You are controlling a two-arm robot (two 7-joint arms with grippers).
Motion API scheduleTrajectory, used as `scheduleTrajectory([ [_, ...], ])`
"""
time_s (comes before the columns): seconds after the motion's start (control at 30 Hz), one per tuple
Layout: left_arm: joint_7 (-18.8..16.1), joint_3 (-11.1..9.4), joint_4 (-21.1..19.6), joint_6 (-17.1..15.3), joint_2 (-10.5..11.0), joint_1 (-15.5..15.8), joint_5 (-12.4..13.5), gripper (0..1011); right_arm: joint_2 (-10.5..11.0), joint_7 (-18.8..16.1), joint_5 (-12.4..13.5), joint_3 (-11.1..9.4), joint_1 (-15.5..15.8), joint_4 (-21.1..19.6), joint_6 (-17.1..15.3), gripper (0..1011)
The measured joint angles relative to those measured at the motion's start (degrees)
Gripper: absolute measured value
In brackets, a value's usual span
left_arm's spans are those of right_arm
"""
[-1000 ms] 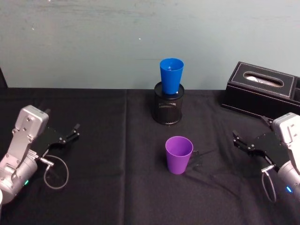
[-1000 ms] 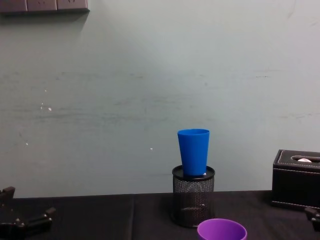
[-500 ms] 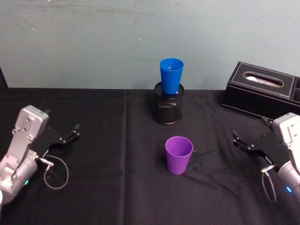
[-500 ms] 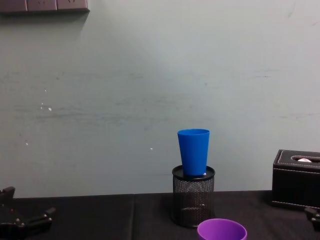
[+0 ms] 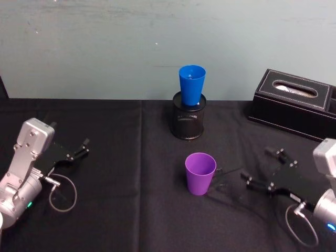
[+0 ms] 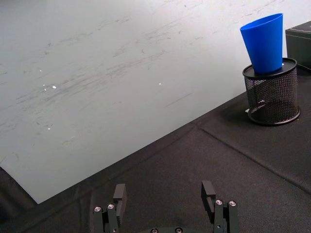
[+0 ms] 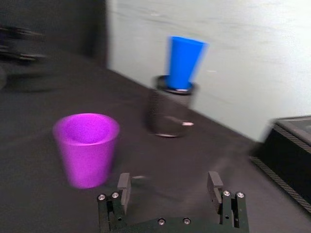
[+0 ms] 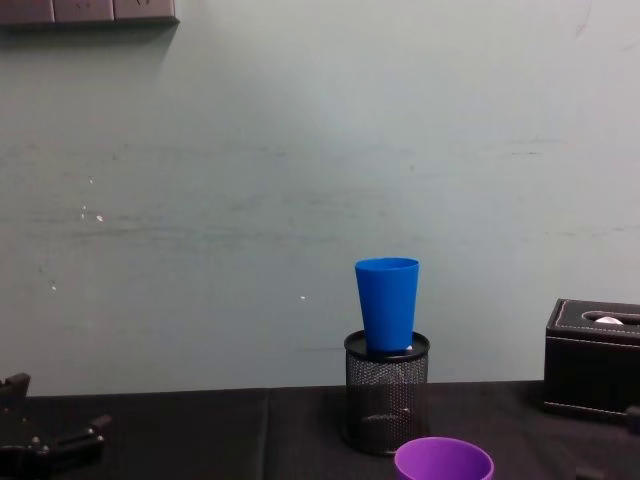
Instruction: Pick up one cup with a gripper and tap it against the other cup.
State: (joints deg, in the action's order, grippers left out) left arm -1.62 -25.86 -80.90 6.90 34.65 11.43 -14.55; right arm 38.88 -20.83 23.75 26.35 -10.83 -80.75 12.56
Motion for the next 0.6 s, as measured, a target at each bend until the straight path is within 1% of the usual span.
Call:
scheduleTrajectory([
  [0.07, 0.00, 0.00, 0.00, 0.00, 0.00, 0.00, 0.00, 1011, 0.78, -4.15, 1.77, 0.17, -0.02, -0.02, 0.20, 1003],
  [0.1, 0.00, 0.00, 0.00, 0.00, 0.00, 0.00, 0.00, 1011, 1.39, -8.06, 3.38, 0.38, -0.17, 0.01, 0.27, 1003],
  [0.13, 0.00, 0.00, 0.00, 0.00, 0.00, 0.00, 0.00, 1011, 1.69, -9.93, 4.18, 0.51, -0.32, 0.11, 0.22, 1003],
  [0.17, 0.00, 0.00, 0.00, 0.00, 0.00, 0.00, 0.00, 1012, 2.11, -13.28, 5.55, 0.78, -0.60, 0.34, -0.14, 1003],
  [0.27, 0.00, 0.00, 0.00, 0.00, 0.00, 0.00, 0.00, 1011, 2.42, -18.34, 7.29, 1.33, -1.02, 0.57, -1.12, 1003],
  [0.37, 0.00, 0.00, 0.00, 0.00, 0.00, 0.00, 0.00, 1011, 2.19, -19.94, 7.94, 1.46, -1.21, 0.58, -2.07, 1003],
  [0.4, 0.00, 0.00, 0.00, 0.00, 0.00, 0.00, 0.00, 1011, 1.81, -20.41, 8.40, 1.44, -1.40, 0.67, -2.90, 1003],
  [0.47, 0.00, 0.00, 0.00, 0.00, 0.00, 0.00, 0.00, 1011, 1.12, -20.65, 8.88, 1.29, -1.78, 0.96, -4.22, 1003],
  [0.6, 0.00, 0.00, 0.00, 0.00, 0.00, 0.00, 0.00, 1011, -0.06, -20.57, 8.61, 1.25, -2.64, 1.84, -6.01, 1003],
])
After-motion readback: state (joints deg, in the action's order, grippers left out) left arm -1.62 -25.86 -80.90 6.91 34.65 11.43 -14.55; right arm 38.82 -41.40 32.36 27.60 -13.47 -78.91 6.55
